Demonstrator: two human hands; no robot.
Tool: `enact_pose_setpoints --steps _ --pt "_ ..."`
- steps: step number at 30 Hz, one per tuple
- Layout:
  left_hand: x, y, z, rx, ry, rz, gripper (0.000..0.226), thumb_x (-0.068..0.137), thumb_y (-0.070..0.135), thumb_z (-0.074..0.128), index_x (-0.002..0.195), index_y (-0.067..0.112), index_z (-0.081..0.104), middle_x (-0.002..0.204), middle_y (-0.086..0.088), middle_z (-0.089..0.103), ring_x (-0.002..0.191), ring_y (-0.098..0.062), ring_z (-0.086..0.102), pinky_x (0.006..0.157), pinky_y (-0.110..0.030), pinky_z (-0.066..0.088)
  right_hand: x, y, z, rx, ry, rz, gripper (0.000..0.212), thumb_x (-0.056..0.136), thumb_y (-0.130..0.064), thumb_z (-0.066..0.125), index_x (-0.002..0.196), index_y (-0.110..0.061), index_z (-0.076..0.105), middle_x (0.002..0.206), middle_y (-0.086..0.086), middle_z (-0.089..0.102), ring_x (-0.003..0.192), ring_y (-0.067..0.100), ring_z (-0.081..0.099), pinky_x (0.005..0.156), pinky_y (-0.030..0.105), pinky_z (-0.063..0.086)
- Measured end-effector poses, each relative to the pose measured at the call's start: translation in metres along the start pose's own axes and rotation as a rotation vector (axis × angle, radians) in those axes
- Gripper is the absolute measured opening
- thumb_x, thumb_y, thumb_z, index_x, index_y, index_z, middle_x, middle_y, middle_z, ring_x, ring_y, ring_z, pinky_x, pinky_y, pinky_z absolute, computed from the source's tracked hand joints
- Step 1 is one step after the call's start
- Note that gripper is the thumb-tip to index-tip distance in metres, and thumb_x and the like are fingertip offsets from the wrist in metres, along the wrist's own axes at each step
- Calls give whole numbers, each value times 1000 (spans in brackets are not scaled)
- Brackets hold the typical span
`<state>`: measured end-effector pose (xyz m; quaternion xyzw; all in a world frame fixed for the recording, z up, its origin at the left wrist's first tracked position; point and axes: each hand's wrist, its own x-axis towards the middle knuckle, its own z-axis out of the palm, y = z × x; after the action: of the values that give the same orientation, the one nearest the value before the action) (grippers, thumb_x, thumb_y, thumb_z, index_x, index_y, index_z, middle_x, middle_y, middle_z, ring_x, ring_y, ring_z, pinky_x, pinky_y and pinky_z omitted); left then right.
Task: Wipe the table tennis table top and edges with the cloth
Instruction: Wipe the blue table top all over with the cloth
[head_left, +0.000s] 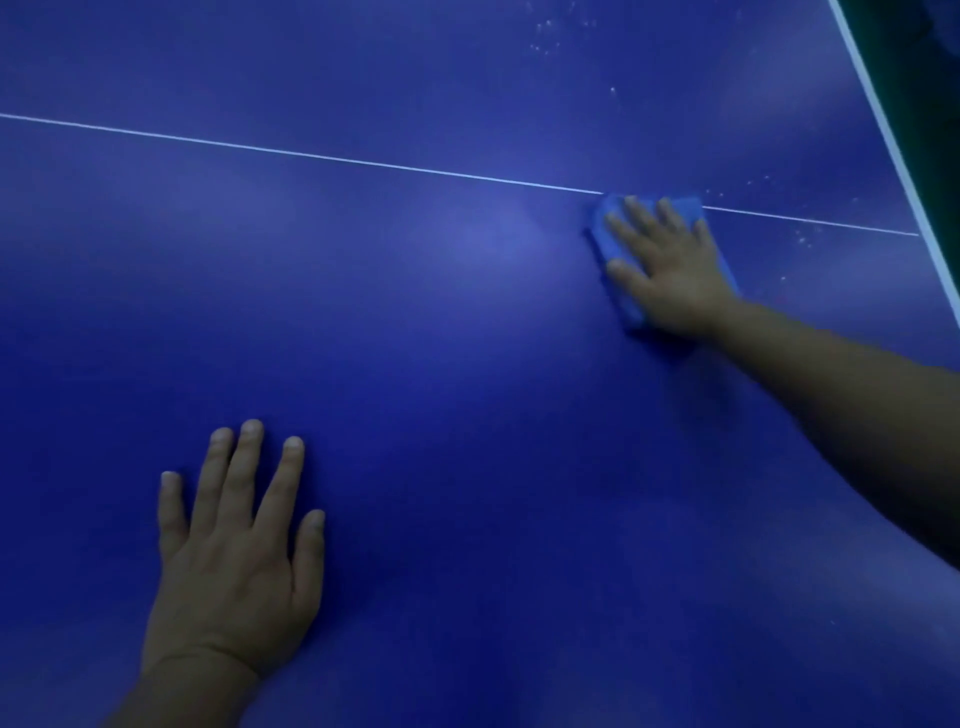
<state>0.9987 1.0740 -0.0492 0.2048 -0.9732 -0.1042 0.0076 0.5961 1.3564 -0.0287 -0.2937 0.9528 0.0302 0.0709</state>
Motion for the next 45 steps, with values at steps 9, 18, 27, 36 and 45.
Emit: enact_pose_setpoints --steps 9,18,27,36,45 --pt "-1 2 0 9 -11 -12 66 96 45 30 152 12 39 163 -16 27 153 -32 15 121 -61 8 -123 -6 25 93 8 38 72 93 -66 21 159 -36 20 168 -8 13 155 29 9 118 64 9" --pt "-1 4 -1 -15 -2 -4 67 96 46 30 152 11 40 162 -17 27 153 -32 15 121 -60 6 -39 17 9 106 11 256 71 94 -67 20 160 -39 15 169 -11 7 156 25 2 120 64 3" --pt "-1 6 -3 -18 -29 -16 68 97 47 27 154 13 37 164 -16 23 154 -30 11 122 -59 3 -164 -22 31 80 20 -58 69 96 -66 24 158 -35 25 168 -6 16 155 30 10 117 68 11" --pt "-4 6 -4 -74 1 -10 65 99 44 24 157 14 33 167 -11 20 156 -26 9 123 -58 4 -41 -46 12 34 24 -147 76 90 -69 18 158 -35 26 168 -7 16 155 30 11 117 67 10" --pt "-5 7 -1 -100 11 -11 66 99 44 24 156 14 34 166 -12 20 155 -26 9 124 -57 2 -148 -140 27 -102 30 -1265 57 99 -58 41 151 -35 44 162 1 34 152 41 17 113 74 10"
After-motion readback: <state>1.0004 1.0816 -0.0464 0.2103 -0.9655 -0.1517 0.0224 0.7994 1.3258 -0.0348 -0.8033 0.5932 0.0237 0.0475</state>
